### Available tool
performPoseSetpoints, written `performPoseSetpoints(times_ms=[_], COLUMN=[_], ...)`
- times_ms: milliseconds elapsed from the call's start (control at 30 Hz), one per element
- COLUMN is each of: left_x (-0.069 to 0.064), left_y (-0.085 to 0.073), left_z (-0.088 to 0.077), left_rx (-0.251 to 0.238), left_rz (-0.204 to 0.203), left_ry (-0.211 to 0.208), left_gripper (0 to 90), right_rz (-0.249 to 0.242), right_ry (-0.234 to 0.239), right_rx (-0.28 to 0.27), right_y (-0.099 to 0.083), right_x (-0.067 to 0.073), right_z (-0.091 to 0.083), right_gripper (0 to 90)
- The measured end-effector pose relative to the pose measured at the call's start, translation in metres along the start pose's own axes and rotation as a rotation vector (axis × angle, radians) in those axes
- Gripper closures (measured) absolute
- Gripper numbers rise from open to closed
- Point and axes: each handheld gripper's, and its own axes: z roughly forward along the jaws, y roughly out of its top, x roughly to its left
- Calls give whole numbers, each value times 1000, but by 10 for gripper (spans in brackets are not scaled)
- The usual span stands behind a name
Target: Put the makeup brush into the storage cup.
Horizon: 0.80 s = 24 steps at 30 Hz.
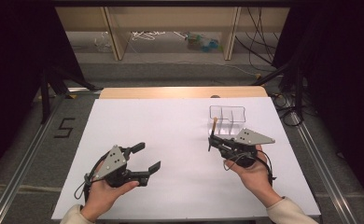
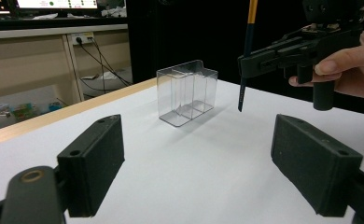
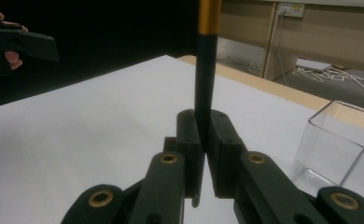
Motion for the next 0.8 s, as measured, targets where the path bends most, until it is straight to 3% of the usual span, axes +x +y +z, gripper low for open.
performPoseSetpoints(times_ms=[800], left_x=[0], left_y=[-1], left_z=[1], left_rx=[1], left_rz=[-7], left_ry=[0], left_gripper=[170], right_rz=[-1], right_ry=[-11], right_rx=[-13], right_y=[0], right_x=[-4], right_z=[0], right_gripper=[843])
